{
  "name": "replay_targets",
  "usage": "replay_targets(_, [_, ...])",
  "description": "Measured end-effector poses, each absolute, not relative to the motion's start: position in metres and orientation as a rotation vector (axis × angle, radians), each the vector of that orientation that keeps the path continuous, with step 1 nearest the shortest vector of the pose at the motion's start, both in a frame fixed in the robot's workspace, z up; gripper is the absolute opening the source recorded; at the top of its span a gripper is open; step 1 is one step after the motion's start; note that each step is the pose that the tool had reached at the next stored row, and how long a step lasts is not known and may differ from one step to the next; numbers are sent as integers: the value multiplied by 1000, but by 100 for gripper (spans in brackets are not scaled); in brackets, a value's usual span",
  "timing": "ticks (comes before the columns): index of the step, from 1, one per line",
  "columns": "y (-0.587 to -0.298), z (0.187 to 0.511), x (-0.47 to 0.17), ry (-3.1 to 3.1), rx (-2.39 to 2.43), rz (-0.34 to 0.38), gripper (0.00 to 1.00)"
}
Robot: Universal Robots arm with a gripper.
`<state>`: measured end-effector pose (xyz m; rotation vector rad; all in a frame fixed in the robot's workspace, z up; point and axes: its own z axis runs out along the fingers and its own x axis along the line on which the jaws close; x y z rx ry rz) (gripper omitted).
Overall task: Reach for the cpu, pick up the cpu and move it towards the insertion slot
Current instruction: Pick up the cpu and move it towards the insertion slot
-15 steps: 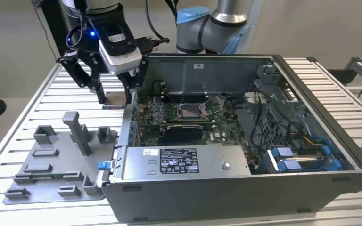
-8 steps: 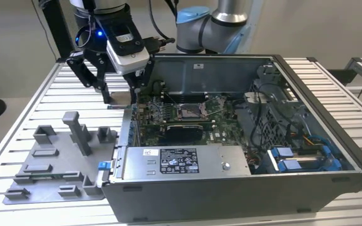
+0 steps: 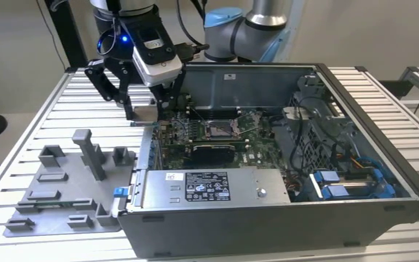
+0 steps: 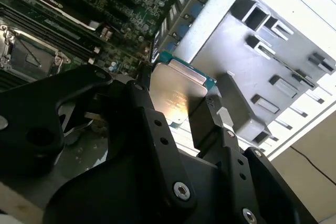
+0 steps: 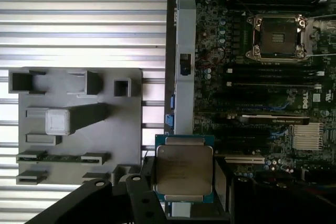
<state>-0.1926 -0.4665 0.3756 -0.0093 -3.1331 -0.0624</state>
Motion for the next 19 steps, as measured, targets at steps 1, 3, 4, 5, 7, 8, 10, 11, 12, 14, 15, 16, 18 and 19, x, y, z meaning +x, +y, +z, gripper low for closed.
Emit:
replay_targets(1, [-466,376,-191,-3133,-9,-62,0])
replay_targets(3, [-466,376,-189,-3133,-9,-62,0])
replay_targets(4, [-466,376,-188,-3133,-9,-62,0])
replay_targets(5, [-466,376,-187,-3133,-9,-62,0])
replay_targets(7, [-466,376,-185,-3133,-9,-63,0])
replay_targets(8, [-466,376,-184,-3133,-9,-63,0])
replay_targets(10, [-466,376,-181,-3133,-9,-63,0])
replay_targets(11, [-466,376,-180,-3133,-9,-63,0])
replay_targets(12, [-466,376,-179,-3133,-9,-62,0])
replay_targets(14, [-466,376,-178,-3133,-9,-62,0])
replay_targets(15, [-467,376,-177,-3133,-9,-63,0])
replay_targets(16, [-467,376,-177,-3133,-9,-62,0])
replay_targets(18, [-466,376,-177,-3133,-8,-62,0])
replay_targets(19, [-466,376,-177,-3133,-8,-63,0])
